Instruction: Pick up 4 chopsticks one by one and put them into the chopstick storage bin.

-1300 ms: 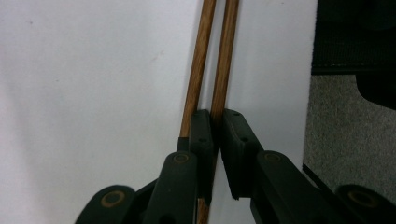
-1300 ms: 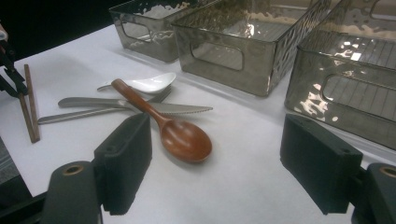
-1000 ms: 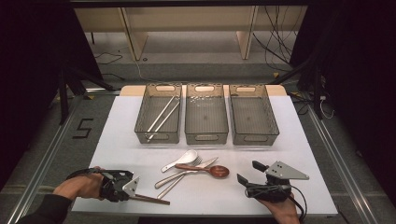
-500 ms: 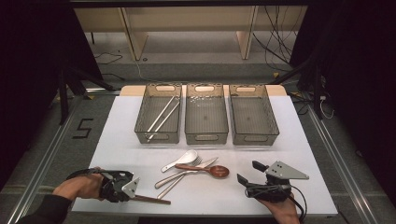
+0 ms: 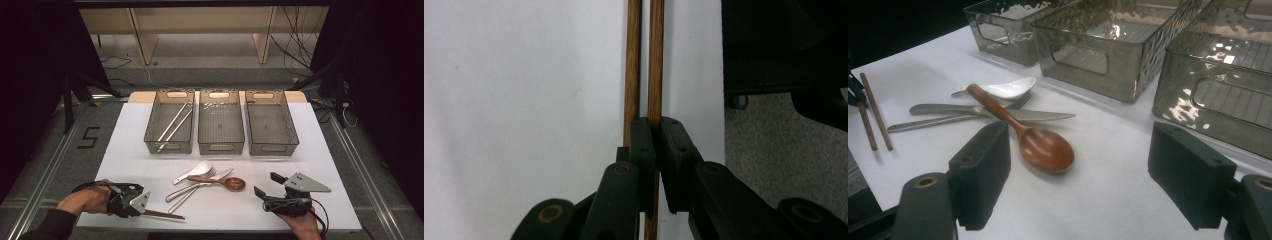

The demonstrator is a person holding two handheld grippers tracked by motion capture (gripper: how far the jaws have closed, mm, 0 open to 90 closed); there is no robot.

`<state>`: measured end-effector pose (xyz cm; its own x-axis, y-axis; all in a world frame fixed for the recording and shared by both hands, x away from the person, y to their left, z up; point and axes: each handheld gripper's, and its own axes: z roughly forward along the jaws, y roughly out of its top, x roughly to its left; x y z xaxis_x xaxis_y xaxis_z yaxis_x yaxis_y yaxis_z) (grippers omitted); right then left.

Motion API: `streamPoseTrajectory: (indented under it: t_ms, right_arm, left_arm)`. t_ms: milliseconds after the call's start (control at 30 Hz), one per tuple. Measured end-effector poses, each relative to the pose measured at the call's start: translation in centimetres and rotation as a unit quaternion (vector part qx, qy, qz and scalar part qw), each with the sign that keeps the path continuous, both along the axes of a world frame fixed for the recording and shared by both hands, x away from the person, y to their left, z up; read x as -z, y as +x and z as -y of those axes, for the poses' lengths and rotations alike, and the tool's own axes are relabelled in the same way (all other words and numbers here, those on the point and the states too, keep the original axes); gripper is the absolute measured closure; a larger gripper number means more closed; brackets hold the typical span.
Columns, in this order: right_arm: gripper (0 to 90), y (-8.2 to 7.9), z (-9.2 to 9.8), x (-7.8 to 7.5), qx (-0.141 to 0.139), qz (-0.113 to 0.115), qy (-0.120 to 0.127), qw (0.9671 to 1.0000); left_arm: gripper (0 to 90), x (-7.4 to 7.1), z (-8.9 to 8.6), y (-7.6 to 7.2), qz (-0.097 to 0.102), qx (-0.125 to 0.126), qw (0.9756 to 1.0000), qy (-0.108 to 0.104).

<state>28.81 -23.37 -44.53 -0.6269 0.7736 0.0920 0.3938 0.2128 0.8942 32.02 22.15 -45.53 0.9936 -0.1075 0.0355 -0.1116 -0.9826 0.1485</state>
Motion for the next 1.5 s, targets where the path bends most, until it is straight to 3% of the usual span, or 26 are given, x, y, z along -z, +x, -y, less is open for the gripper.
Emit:
streamPoseTrajectory:
  t_ms: [100,200,300,367,500,667,733,800,867,900,1000,1067,1133,1200,1433,1500]
  right_arm:
    - [25.9,0.0,0.0,0.0,0.000,0.000,0.000,1.0000]
    - [25.9,0.0,0.0,0.0,0.000,0.001,0.000,1.0000]
    - [25.9,0.0,0.0,0.0,0.000,0.002,0.000,1.0000]
    - [25.9,0.0,0.0,0.0,0.000,0.002,0.000,1.0000]
    - [25.9,0.0,0.0,0.0,0.000,0.001,0.001,1.0000]
    - [25.9,0.0,0.0,0.0,0.000,0.002,0.000,1.0000]
    - [25.9,0.0,0.0,0.0,0.000,0.001,0.000,1.0000]
    - [25.9,0.0,0.0,0.0,0.000,0.001,0.000,1.0000]
    - [25.9,0.0,0.0,0.0,0.000,0.001,0.001,1.0000]
    - [25.9,-0.1,0.0,0.0,0.000,0.001,0.000,1.0000]
    - [25.9,-0.1,0.0,0.0,0.000,0.002,0.001,1.0000]
    - [25.9,0.0,0.0,0.0,-0.001,0.002,0.001,1.0000]
    - [25.9,0.0,0.0,0.0,-0.001,0.002,0.001,1.0000]
    - [25.9,0.0,0.0,0.0,-0.001,0.001,0.001,1.0000]
    - [25.9,0.0,0.0,0.0,-0.001,0.001,0.000,1.0000]
    - [25.9,0.0,0.0,0.0,-0.001,0.000,0.001,1.0000]
  left_arm:
    - [84.3,-0.5,0.3,0.0,0.008,-0.002,0.9999,-0.014]
    - [84.3,-1.1,0.5,0.3,0.011,-0.023,0.9991,-0.035]
    - [84.3,-1.6,0.7,0.8,0.005,-0.052,0.9965,-0.064]
    - [84.3,-2.0,0.8,1.3,0.010,-0.069,0.9950,-0.072]
    - [84.3,-2.8,1.2,2.2,0.023,-0.114,0.9894,-0.087]
    - [84.3,-3.9,1.7,3.4,0.042,-0.184,0.9735,-0.129]
    - [84.2,-4.6,2.0,4.0,0.051,-0.217,0.9636,-0.148]
    - [84.3,-5.2,2.1,4.8,0.054,-0.254,0.9504,-0.171]
    - [84.2,-5.8,2.1,5.6,0.055,-0.276,0.9416,-0.185]
    - [84.3,-6.0,2.2,5.9,0.058,-0.291,0.9357,-0.191]
    - [84.3,-6.6,2.4,7.1,0.067,-0.317,0.9254,-0.196]
    - [84.3,-7.0,2.4,7.9,0.066,-0.335,0.9168,-0.207]
    - [84.3,-7.3,2.5,8.5,0.068,-0.347,0.9112,-0.212]
    - [84.2,-7.7,2.4,9.0,0.068,-0.360,0.9039,-0.221]
    - [84.3,-9.0,2.4,10.7,0.074,-0.388,0.8877,-0.237]
    - [84.2,-9.4,2.4,11.1,0.075,-0.391,0.8851,-0.241]
